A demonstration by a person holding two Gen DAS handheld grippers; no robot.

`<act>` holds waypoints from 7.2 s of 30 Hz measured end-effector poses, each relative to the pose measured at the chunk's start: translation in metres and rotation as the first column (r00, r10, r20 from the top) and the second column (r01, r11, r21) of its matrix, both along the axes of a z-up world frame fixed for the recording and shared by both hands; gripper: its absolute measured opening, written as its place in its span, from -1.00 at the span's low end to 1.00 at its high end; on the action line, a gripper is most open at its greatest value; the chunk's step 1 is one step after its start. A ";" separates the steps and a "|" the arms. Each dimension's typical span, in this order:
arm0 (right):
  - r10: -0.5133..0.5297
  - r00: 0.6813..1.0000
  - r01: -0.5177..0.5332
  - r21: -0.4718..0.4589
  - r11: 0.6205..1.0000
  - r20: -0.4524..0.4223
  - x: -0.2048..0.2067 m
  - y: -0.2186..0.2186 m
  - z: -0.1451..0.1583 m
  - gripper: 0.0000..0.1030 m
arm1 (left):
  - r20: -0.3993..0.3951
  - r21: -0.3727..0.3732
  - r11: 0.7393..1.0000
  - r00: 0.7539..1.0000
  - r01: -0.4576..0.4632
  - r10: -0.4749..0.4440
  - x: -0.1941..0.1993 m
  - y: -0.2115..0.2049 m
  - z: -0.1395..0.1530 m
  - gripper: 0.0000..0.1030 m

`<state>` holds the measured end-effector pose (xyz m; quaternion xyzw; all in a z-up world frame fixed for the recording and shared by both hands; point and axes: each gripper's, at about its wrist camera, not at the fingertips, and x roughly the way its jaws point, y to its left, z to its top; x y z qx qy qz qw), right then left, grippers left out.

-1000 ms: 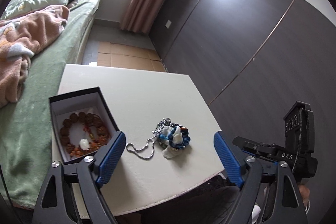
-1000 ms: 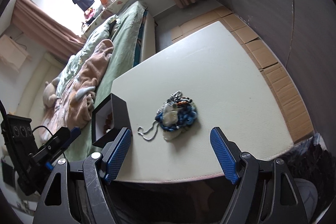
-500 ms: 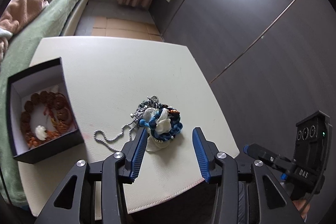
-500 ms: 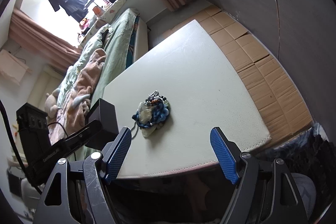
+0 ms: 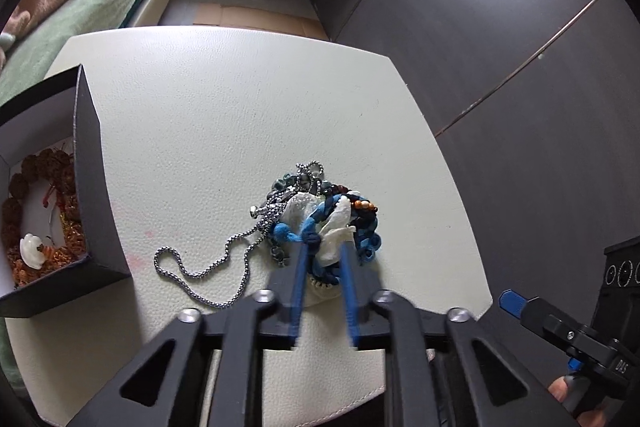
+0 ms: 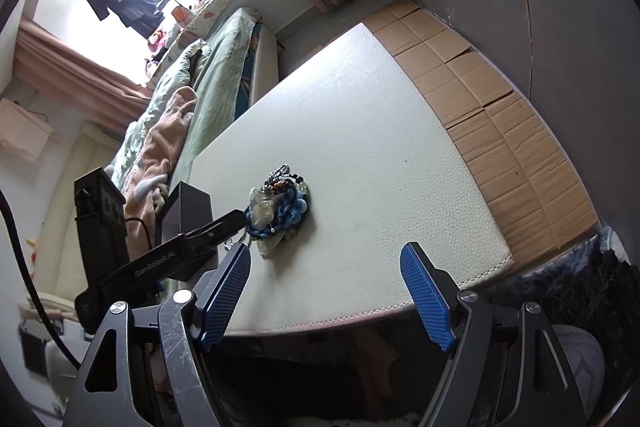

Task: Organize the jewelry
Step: 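Grasp the blue beads and white cloth bundle with the left gripper, then lift the blue bead bundle with the left gripper and carry it toward the black box, then release the bundle into the box while the right gripper grasps the dark bead bracelet, then drop the dark bead bracelet into the black box and open the right gripper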

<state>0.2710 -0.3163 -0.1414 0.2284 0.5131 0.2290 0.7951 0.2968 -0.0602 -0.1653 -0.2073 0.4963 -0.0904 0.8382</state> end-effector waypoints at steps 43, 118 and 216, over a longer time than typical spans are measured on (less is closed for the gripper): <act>-0.004 1.000 0.004 -0.016 1.000 -0.008 0.003 0.001 -0.002 0.51 | -0.047 -0.012 0.995 0.994 -0.096 0.095 0.015 0.011 -0.013 -0.80; 0.320 0.941 -0.326 -0.525 0.786 -0.105 0.089 0.158 -0.025 -0.27 | 0.180 -0.107 0.966 0.950 -0.237 0.253 -0.045 0.161 0.093 -0.82; 0.118 0.993 -0.117 -0.079 0.990 0.006 0.025 0.051 0.070 0.91 | 0.067 0.217 0.959 0.977 0.184 -0.203 -0.025 0.021 0.123 0.36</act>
